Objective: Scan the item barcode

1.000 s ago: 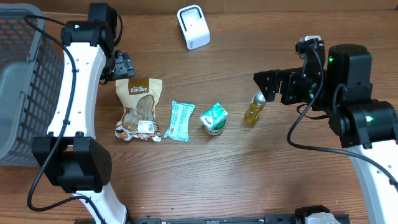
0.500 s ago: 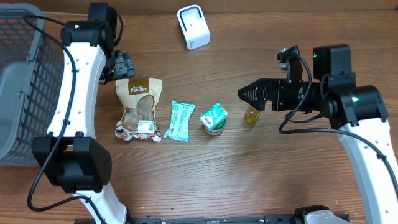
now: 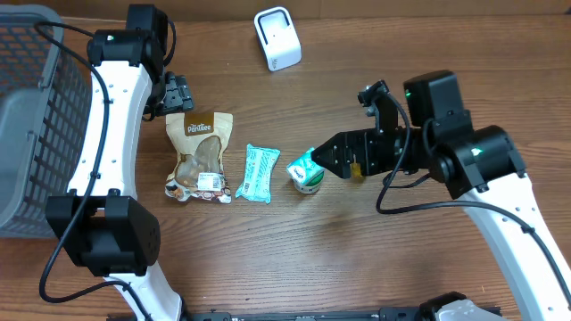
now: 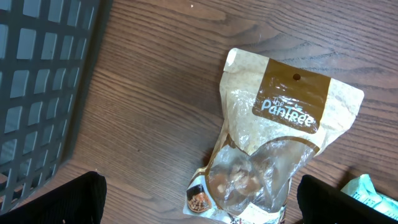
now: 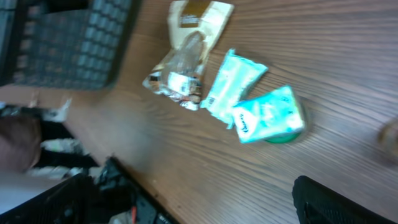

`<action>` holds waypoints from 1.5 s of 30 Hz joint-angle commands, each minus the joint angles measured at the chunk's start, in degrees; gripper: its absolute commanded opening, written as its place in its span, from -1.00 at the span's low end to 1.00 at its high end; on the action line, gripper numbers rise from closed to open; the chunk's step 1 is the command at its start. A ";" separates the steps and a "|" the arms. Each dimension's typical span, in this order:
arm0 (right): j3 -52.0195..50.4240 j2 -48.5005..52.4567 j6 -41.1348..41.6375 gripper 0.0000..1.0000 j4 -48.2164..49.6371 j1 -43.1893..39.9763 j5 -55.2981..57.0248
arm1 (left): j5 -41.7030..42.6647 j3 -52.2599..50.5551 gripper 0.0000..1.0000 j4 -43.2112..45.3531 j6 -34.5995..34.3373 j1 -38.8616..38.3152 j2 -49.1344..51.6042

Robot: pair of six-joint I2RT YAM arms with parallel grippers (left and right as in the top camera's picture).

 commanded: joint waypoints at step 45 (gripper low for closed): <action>1.11 9.64 14.73 0.28 8.72 13.66 27.34 | -0.72 1.09 0.99 0.02 0.24 -0.22 -0.55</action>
